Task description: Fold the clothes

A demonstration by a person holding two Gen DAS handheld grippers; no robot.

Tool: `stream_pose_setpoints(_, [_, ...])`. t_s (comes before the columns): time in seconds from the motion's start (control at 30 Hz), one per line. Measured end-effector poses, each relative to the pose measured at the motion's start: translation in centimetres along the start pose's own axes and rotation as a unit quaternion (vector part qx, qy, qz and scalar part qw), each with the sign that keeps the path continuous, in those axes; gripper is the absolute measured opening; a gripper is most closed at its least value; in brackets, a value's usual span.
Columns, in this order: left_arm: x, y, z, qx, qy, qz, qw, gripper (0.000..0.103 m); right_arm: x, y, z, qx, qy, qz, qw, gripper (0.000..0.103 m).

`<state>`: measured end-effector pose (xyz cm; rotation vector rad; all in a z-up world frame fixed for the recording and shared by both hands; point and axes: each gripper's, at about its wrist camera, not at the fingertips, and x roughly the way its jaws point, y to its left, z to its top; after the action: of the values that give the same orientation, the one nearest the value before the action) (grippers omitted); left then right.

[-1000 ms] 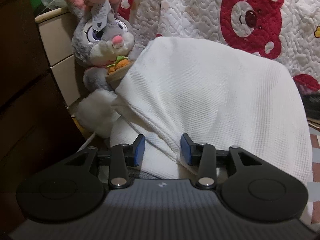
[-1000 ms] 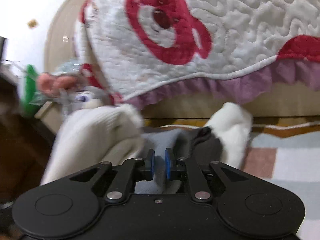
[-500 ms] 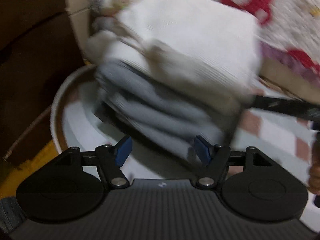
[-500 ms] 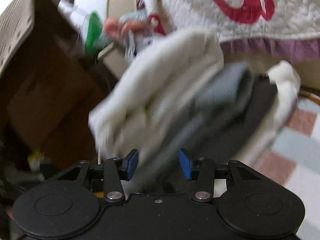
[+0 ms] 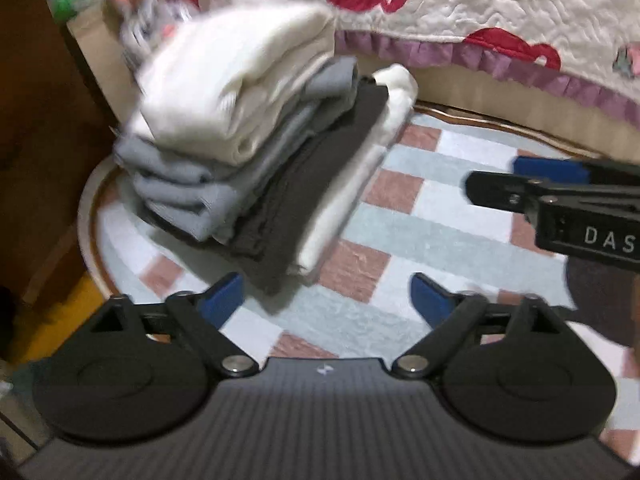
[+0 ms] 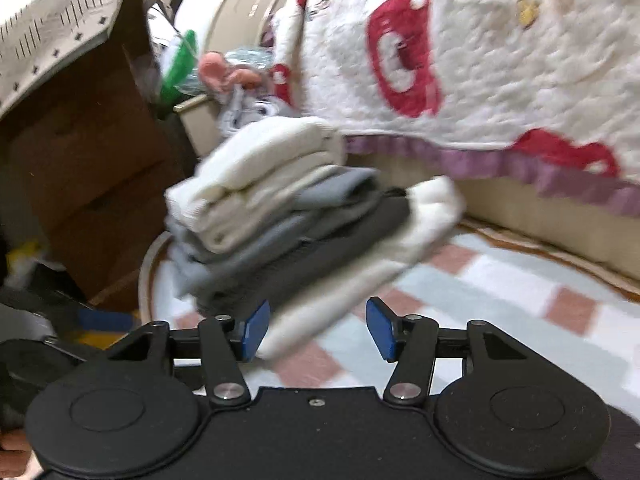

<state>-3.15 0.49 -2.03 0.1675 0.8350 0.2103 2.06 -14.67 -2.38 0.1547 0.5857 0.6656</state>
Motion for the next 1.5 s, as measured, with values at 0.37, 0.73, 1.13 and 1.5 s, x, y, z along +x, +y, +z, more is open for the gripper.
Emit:
stream_pose_setpoints(0.37, [-1.3, -4.8, -2.7, -0.015, 0.047, -0.018, 0.9986, 0.102, -4.8, -1.5, -3.3, -0.008, 0.028, -0.016, 0.999, 0.068])
stream_pose_setpoints(0.73, [-2.3, -6.1, -2.4, -0.017, 0.045, -0.037, 0.9981, 0.103, -5.9, -2.9, -4.2, 0.009, 0.037, -0.02, 0.999, 0.068])
stream_pose_setpoints(1.13, [-3.2, -5.2, -1.9, -0.037, 0.035, -0.037, 0.998, 0.103, -6.5, -3.0, -4.1, 0.032, 0.02, -0.015, 0.999, 0.068])
stream_pose_setpoints(1.5, [-2.8, -5.3, -2.1, -0.032, 0.056, -0.016, 0.9978, 0.103, -6.4, -2.4, -4.1, 0.024, 0.029, -0.023, 0.999, 0.068])
